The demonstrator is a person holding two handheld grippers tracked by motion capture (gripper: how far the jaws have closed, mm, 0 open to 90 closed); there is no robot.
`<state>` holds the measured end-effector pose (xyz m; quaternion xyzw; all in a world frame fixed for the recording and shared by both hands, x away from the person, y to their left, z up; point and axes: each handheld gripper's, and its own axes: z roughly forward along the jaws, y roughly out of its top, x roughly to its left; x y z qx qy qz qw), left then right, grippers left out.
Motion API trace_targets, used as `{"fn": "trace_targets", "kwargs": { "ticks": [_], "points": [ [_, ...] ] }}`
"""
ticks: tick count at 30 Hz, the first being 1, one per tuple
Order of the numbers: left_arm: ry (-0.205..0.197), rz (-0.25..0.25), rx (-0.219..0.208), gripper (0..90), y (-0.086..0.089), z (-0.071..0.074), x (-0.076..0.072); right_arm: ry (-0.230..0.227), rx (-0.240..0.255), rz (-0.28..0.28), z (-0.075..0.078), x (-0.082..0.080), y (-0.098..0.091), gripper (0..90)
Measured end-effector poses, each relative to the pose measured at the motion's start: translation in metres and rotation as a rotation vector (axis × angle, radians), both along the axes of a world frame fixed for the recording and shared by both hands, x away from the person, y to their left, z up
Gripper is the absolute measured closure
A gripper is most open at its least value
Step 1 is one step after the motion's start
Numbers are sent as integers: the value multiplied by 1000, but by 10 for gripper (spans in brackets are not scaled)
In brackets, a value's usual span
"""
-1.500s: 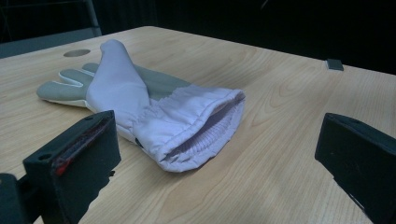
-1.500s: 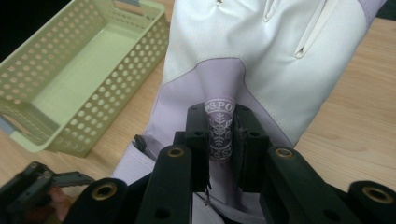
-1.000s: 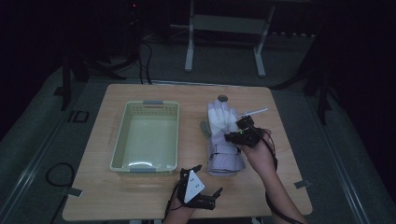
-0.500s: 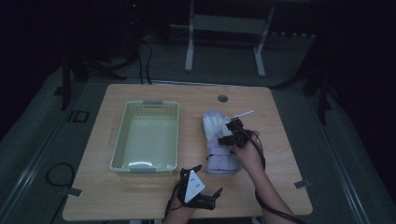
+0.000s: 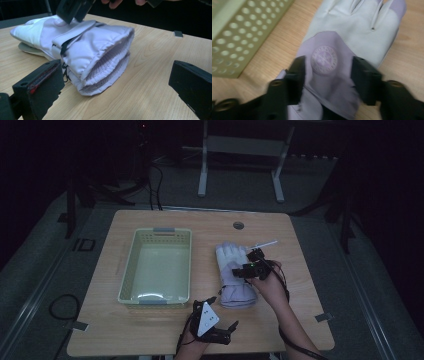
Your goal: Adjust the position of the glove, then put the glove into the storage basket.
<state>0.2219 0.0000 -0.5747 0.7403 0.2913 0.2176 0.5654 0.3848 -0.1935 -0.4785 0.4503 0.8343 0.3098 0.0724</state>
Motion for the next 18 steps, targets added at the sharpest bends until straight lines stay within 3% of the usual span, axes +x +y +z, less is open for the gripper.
{"fn": "trace_targets", "kwargs": {
  "ticks": [3,5,6,8,10,15,18],
  "points": [
    [23,1,1,2,0,0,2,-29,31,24,1,-1,-9,226],
    [36,-7,-2,2,0,0,3,-33,46,29,0,-1,-13,207],
    [40,-3,1,2,0,0,4,-51,55,64,0,-2,-17,188],
    [47,-6,0,2,-1,1,4,-88,28,100,-1,-5,-21,140],
    [55,-6,-4,2,-1,1,5,-147,8,118,-1,-10,-24,141],
    [86,-14,-31,2,-1,1,7,-205,28,181,5,-13,-34,153],
    [99,-58,-39,2,-2,9,6,-257,35,229,9,-16,-40,174]
  ]
}}
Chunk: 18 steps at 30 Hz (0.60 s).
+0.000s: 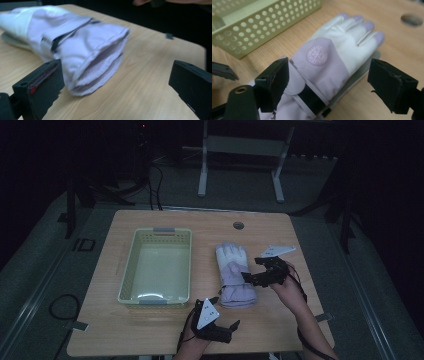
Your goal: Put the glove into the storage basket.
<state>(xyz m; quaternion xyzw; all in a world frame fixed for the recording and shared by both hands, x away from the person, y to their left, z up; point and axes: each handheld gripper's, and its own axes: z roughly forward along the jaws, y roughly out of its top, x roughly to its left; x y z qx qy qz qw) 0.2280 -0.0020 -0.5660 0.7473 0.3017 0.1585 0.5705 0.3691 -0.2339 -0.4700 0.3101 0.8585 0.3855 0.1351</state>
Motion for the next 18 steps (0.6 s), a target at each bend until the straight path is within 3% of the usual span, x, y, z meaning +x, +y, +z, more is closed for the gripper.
{"fn": "trace_targets", "kwargs": {
  "ticks": [2,4,5,7,9,12,15,18],
  "points": [
    [18,-49,10,2,-3,9,0,-35,-18,14,2,-1,-4,173],
    [0,-84,28,2,-6,19,1,-26,-11,20,3,-2,-9,161],
    [13,-87,50,2,-8,24,1,-26,-19,16,4,-3,-12,162],
    [39,-77,55,2,-10,35,5,-29,-32,10,5,-3,-19,162],
    [65,-83,15,2,-9,47,9,-32,-32,4,6,-4,-26,150],
    [86,-76,3,2,-8,66,21,-17,2,-16,9,-4,-37,136],
    [107,-42,21,2,-8,82,39,-19,28,-51,12,-3,-42,123],
    [100,11,53,2,-8,94,59,-21,69,-35,13,-4,-44,108]
  ]
}}
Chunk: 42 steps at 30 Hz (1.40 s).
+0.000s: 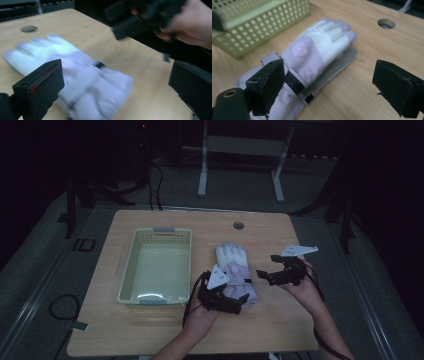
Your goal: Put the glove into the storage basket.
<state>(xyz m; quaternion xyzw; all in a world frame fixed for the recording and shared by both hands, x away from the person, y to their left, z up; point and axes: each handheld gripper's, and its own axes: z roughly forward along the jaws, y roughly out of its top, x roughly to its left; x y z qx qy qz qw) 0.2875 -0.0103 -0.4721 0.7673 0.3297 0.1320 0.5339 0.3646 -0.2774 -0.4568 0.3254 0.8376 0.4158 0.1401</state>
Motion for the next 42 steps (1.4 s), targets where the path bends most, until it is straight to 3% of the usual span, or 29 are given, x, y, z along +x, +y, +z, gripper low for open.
{"fn": "trace_targets", "kwargs": {
  "ticks": [2,4,5,6,8,10,11,16,19,24,29,32,35,36,38,42],
  "points": [
    [2,18,22,2,-2,5,13,-15,-26,-8,-1,1,3,139],
    [17,41,50,3,-6,7,25,-34,-53,-12,-1,3,4,238],
    [12,58,53,69,-6,8,28,-38,-52,-16,0,5,5,297],
    [14,90,74,173,-7,7,32,-32,-40,-19,-1,7,5,340],
    [51,164,164,196,-14,3,40,-13,7,-14,-2,11,7,428],
    [101,178,173,267,-17,-3,49,-11,-7,-13,-5,15,12,453],
    [107,188,192,275,-18,-5,52,-4,-14,-10,-7,17,16,465],
    [200,265,247,276,-20,-22,74,9,-56,21,-20,21,34,491],
    [250,297,275,275,-20,-35,79,31,-85,23,-31,23,38,490],
    [376,282,227,270,-19,-57,83,92,-111,12,-51,25,37,468],
    [438,243,183,261,-16,-74,86,182,-128,-7,-71,29,34,478],
    [480,223,130,266,-11,-82,88,290,-59,-20,-80,37,29,483],
    [541,196,90,295,-8,-85,92,352,-37,-21,-84,43,28,500],
    [558,179,71,347,-7,-85,93,369,-25,-12,-86,44,28,525],
    [557,162,70,435,-8,-84,93,402,1,5,-88,47,27,591],
    [554,118,56,552,-7,-84,94,383,-15,25,-87,45,30,705]
  ]
}}
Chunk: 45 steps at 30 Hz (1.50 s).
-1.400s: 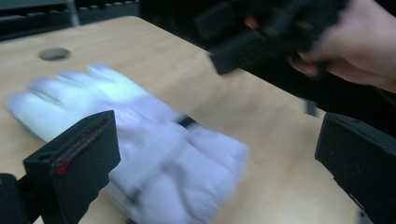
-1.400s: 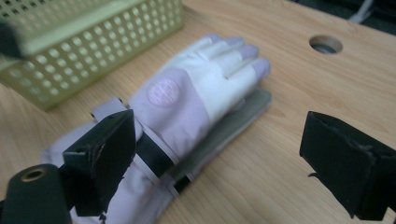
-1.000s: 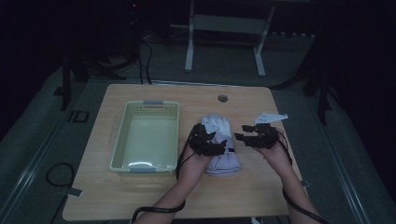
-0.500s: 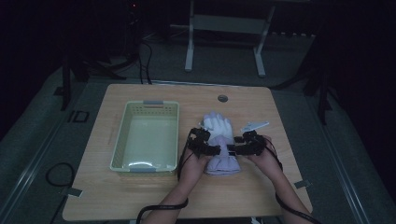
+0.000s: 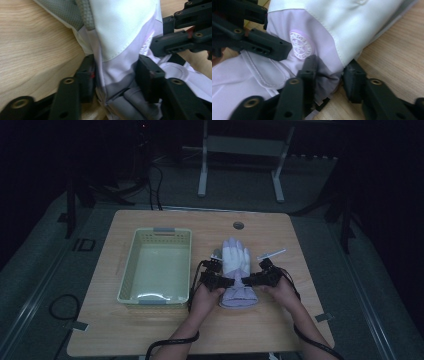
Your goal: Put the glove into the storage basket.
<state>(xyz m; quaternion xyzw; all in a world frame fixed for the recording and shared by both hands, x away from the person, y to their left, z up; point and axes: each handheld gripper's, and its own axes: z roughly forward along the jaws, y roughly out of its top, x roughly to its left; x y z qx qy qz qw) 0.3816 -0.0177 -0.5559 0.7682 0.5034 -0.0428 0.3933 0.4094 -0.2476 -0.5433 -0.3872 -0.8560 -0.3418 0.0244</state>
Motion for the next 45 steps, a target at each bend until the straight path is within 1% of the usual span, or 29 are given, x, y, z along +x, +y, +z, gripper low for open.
{"fn": "trace_targets", "kwargs": {
  "ticks": [2,3,6,8,10,11,12,13,14,17,19,21,24,26,29,31,33,39,42,45],
  "points": [
    [-9,-8,-3,609,0,1,-1,-34,-35,-5,4,-4,5,770],
    [-9,-8,-4,629,0,3,-1,-46,-51,-10,6,-6,7,785],
    [-10,-23,-6,684,-1,7,-2,-82,-84,-20,13,-11,11,813],
    [-10,-24,-21,717,-1,12,-3,-96,-94,-34,17,-15,12,818],
    [-28,-29,-21,718,-3,19,-5,-110,-91,-41,22,-17,10,820],
    [-28,-29,-21,718,-3,19,-5,-110,-91,-41,22,-17,10,820],
    [-55,-33,-13,718,-6,28,-7,-122,-87,-46,26,-19,8,820],
    [-67,-35,-12,719,-8,32,-9,-143,-83,-56,33,-23,5,821],
    [-82,-40,-9,719,-9,37,-9,-156,-76,-61,38,-24,3,822],
    [-103,-56,-10,720,-11,51,-11,-177,-59,-66,51,-29,-2,822],
    [-113,-69,-10,720,-11,61,-12,-189,-41,-67,59,-32,-5,822],
    [-120,-84,-5,720,-10,69,-13,-201,-34,-65,68,-35,-6,822],
    [-121,-103,0,720,-5,81,-14,-217,-25,-56,79,-39,-5,821],
    [-126,-108,3,720,-1,89,-15,-230,-19,-50,85,-41,-3,822],
    [-135,-114,18,720,5,99,-17,-244,-4,-39,93,-42,2,821],
    [-144,-119,26,719,10,103,-17,-245,0,-33,98,-42,6,822],
    [-139,-113,17,720,16,107,-16,-244,3,-32,102,-41,11,822],
    [-158,-122,33,720,36,124,-15,-267,20,-20,115,-39,29,822],
    [-170,-126,40,719,46,129,-16,-271,27,-11,120,-38,38,822],
    [-172,-123,45,720,57,132,-17,-280,23,-2,124,-38,49,822]
  ]
}}
